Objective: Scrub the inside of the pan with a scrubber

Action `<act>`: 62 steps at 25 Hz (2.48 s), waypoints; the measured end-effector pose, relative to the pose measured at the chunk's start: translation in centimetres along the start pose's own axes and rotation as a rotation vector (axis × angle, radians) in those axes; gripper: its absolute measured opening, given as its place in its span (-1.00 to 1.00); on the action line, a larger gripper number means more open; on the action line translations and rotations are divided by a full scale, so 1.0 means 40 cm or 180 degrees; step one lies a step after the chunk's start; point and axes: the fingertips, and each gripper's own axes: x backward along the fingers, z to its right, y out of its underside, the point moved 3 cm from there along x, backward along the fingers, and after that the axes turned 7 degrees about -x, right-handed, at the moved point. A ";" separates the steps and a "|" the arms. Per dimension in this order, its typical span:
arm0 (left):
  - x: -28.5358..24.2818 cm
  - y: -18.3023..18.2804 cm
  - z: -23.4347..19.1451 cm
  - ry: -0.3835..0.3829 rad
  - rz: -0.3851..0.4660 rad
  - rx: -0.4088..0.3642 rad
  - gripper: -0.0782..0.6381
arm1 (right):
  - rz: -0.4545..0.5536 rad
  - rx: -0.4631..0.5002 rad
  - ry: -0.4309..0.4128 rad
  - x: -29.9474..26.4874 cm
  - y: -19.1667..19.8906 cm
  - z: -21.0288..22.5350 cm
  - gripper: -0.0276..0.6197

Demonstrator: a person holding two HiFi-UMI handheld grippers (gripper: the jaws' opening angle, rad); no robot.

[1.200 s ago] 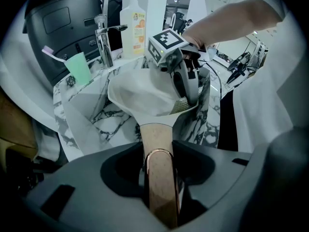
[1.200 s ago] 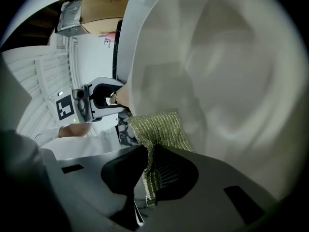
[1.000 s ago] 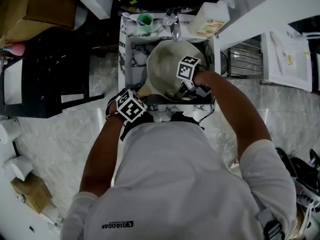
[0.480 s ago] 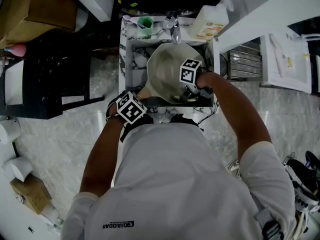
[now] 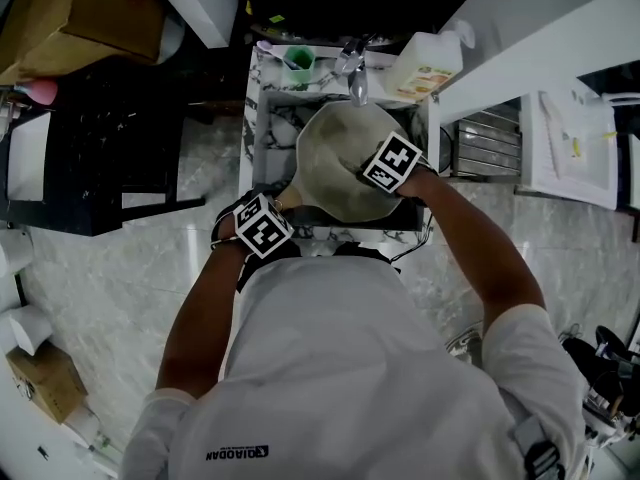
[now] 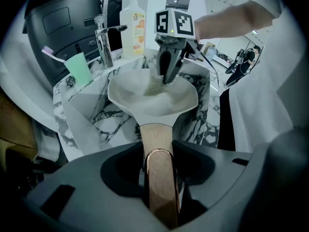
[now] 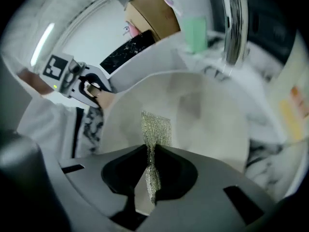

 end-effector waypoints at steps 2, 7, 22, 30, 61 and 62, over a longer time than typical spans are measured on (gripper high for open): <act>-0.002 0.000 -0.001 -0.0002 0.0001 -0.0002 -0.25 | 0.0218 0.0524 0.0730 0.027 -0.050 0.047 -0.69; -0.003 0.002 0.000 -0.0011 0.0004 -0.0005 -0.25 | 0.0036 0.2016 0.2053 0.028 -0.107 0.097 -0.69; -0.002 0.004 -0.003 -0.0022 -0.0004 -0.0002 -0.25 | -0.0886 0.4010 0.3084 -0.109 -0.154 0.193 -0.69; -0.004 0.002 -0.006 -0.0027 -0.0005 0.0000 -0.24 | -0.1240 0.3992 0.3134 -0.126 -0.158 0.274 -0.67; -0.001 0.002 -0.001 -0.0023 0.0014 -0.0005 -0.25 | -0.2264 0.2818 0.2805 -0.098 0.058 0.314 -0.67; 0.000 0.001 -0.002 -0.0024 0.0016 -0.0006 -0.25 | -0.2316 0.2753 0.2769 -0.098 0.067 0.311 -0.67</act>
